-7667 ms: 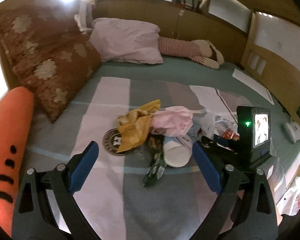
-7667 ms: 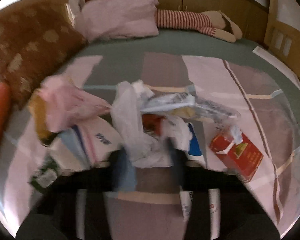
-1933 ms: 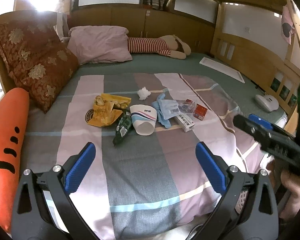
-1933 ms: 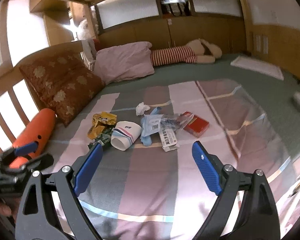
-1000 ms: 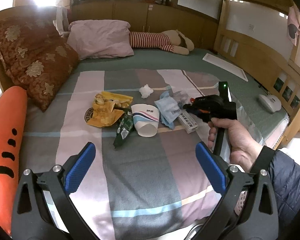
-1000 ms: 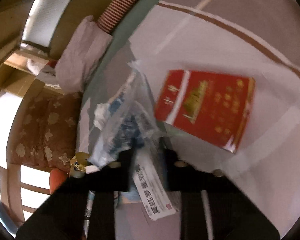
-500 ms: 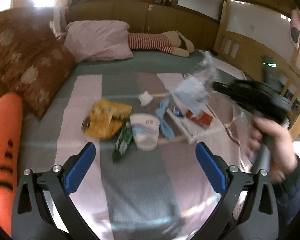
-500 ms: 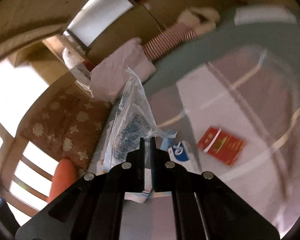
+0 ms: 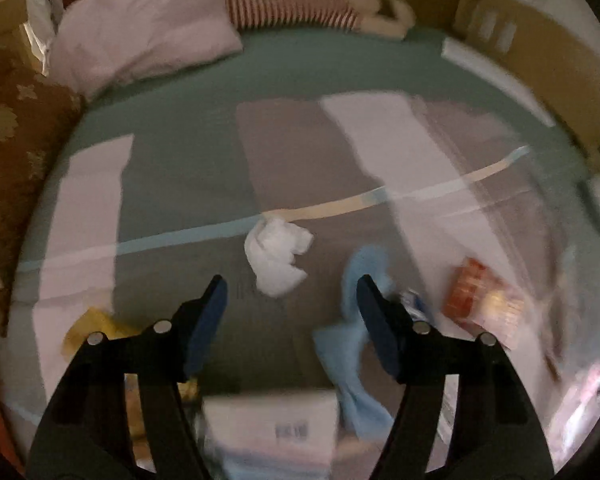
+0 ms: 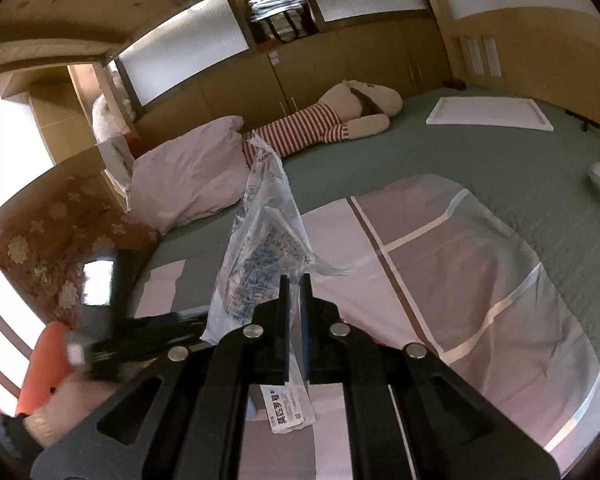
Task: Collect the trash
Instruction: 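Grasp the clear plastic bag with the right tool while the left tool grasps white tissue, then carry both items over the white trash basket and open both tools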
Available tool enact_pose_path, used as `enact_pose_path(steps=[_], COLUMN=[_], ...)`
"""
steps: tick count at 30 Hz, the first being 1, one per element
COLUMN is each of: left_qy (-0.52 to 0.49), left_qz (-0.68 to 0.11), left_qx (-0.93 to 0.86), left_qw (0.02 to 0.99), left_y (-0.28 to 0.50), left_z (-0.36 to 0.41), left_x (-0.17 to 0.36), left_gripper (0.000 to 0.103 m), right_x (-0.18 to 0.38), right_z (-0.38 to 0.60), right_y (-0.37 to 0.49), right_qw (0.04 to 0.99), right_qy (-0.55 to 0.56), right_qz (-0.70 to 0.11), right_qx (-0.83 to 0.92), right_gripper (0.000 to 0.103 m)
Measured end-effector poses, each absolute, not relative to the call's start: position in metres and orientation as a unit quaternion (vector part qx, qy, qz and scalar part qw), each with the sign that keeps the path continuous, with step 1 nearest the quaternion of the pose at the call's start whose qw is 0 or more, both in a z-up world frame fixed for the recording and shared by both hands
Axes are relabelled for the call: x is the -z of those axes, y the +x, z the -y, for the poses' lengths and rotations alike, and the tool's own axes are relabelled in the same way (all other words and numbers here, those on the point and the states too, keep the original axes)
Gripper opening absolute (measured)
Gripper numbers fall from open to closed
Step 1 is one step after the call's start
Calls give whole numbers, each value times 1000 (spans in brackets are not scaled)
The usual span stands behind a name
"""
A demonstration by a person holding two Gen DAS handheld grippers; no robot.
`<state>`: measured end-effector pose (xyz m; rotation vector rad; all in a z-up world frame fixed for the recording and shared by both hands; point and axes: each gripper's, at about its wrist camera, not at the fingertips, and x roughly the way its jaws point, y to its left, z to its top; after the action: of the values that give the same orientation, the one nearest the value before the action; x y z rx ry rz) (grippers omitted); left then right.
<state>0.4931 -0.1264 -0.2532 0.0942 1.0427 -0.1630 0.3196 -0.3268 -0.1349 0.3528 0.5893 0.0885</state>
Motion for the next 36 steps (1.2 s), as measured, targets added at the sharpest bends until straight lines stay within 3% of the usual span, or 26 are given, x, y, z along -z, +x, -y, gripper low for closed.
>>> enact_pose_path(steps=[2,4,5,11,16,20,27,36], left_qy=[37,22,15,-13,12,3,-34,-30], left_qz=[-515,-533,-545,-506,-423,-377,-380,-391], left_qx=[59,53,53,63,111,116,92,90], left_qw=[854,844,837,860,899,919,920,916], left_y=[515,529,533,493,371,269,182,193], left_z=[127,126,125,106,85,60,29,33], left_x=[273,285,290,252,167,136,160,173], left_gripper=[66,47,12,10,10,10,10,10], right_x=[133,132,133,130,121,111,118,140], right_z=[325,318,315,308,297,279,241,237], right_y=[318,317,317,315,300,276,200,179], right_qw=[942,943,942,940,944,946,948,945], right_qy=[169,160,157,155,135,115,44,13], right_qz=[-287,-288,-290,-293,-286,-282,-284,-302], right_qx=[-50,-58,-61,-78,-94,-111,-140,-121], right_gripper=[6,6,6,5,5,6,6,5])
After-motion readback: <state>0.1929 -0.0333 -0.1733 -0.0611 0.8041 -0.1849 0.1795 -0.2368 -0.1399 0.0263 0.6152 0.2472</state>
